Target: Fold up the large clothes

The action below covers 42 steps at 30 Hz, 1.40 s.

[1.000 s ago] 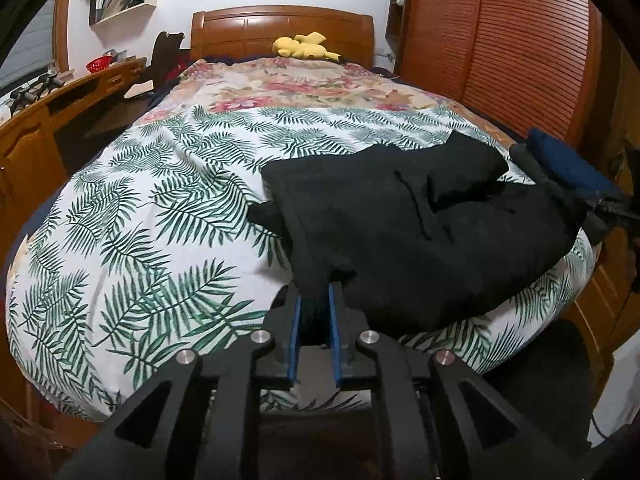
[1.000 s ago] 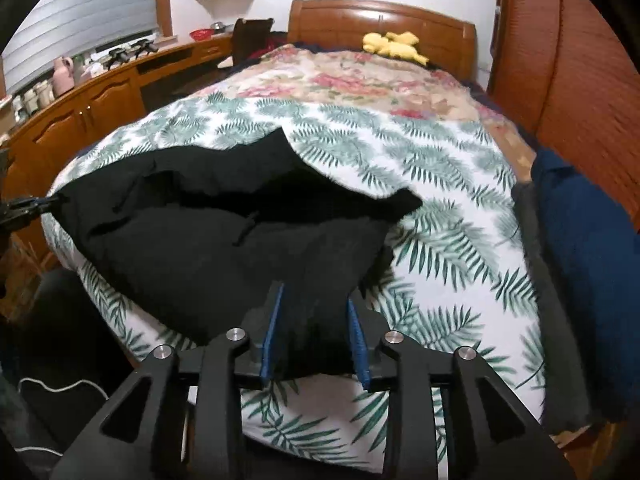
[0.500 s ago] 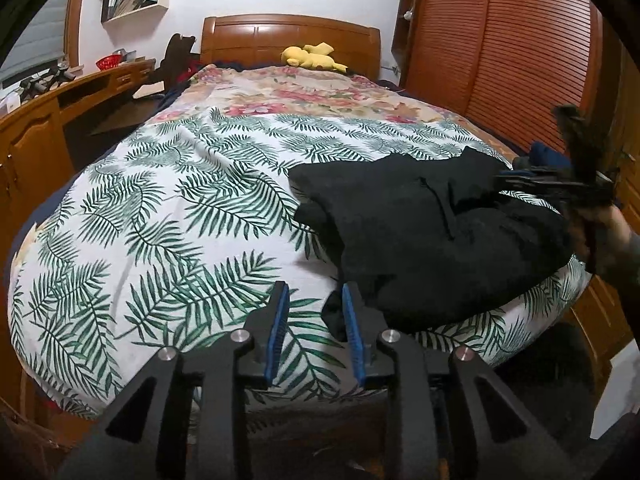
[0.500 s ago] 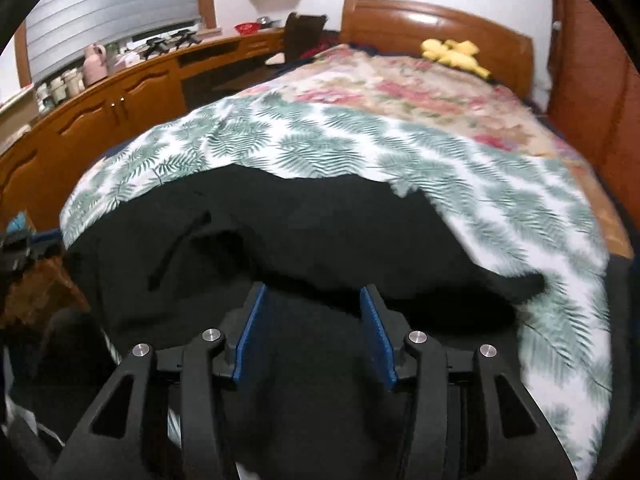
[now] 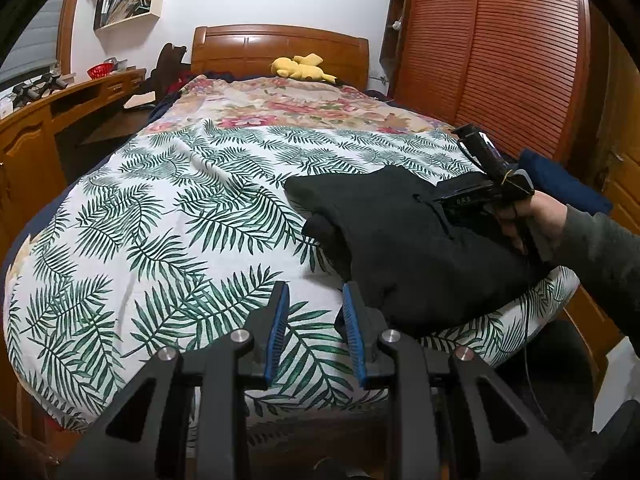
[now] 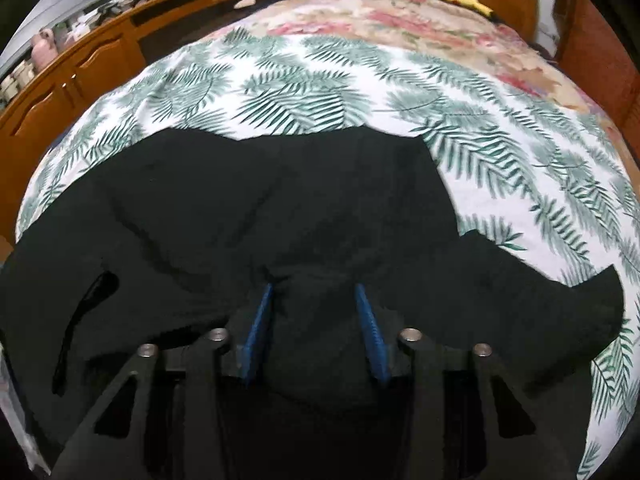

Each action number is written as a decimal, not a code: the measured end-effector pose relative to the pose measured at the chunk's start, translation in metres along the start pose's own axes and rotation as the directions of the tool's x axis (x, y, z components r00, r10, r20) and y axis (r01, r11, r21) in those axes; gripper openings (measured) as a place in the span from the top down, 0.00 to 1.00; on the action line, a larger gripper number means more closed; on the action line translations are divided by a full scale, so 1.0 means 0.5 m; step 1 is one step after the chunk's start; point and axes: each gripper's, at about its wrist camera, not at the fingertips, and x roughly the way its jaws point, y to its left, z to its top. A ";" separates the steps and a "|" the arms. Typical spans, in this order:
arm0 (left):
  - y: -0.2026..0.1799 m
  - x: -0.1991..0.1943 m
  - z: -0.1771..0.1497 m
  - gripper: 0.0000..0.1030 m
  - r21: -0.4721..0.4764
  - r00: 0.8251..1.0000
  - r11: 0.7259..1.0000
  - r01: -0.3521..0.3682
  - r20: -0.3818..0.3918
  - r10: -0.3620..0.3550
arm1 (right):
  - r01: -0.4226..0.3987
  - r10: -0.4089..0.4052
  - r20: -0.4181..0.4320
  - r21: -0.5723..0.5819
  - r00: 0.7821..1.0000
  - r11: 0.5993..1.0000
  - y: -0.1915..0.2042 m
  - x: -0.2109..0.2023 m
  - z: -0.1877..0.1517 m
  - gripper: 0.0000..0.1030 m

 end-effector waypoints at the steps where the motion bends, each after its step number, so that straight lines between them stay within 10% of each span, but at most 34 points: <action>1: 0.002 0.002 0.000 0.76 -0.001 1.000 1.000 0.002 0.000 -0.002 | -0.008 0.008 -0.007 -0.009 1.000 1.000 0.005 0.004 0.002 0.75; 9: -0.003 0.003 0.002 0.76 0.006 1.000 1.000 0.000 0.004 0.000 | 0.008 -0.009 -0.005 -0.082 1.000 0.997 0.040 0.029 0.047 1.00; 16: -0.033 -0.002 0.022 0.76 0.042 1.000 0.999 -0.010 0.016 0.009 | 0.094 -0.079 0.156 -0.093 0.985 0.991 0.056 0.003 0.132 1.00; 21: -0.064 0.004 0.044 0.76 0.073 1.000 0.997 -0.003 0.009 0.002 | 0.150 -0.137 0.174 -0.065 0.975 0.987 0.025 -0.035 0.145 0.56; 26: -0.104 0.019 0.063 0.76 0.093 1.000 0.996 0.015 0.008 -0.016 | 0.181 -0.175 0.242 -0.004 0.954 0.983 -0.090 -0.138 0.115 0.52; 33: -0.151 0.056 0.076 0.75 0.096 0.999 0.994 0.048 -0.002 -0.049 | 0.223 -0.238 0.087 0.158 0.967 0.962 -0.310 -0.112 0.022 0.53; 42: -0.195 0.093 0.075 0.75 0.130 0.997 0.990 0.059 -0.057 -0.052 | 0.201 -0.191 -0.064 0.272 0.980 0.941 -0.403 -0.014 -0.039 0.53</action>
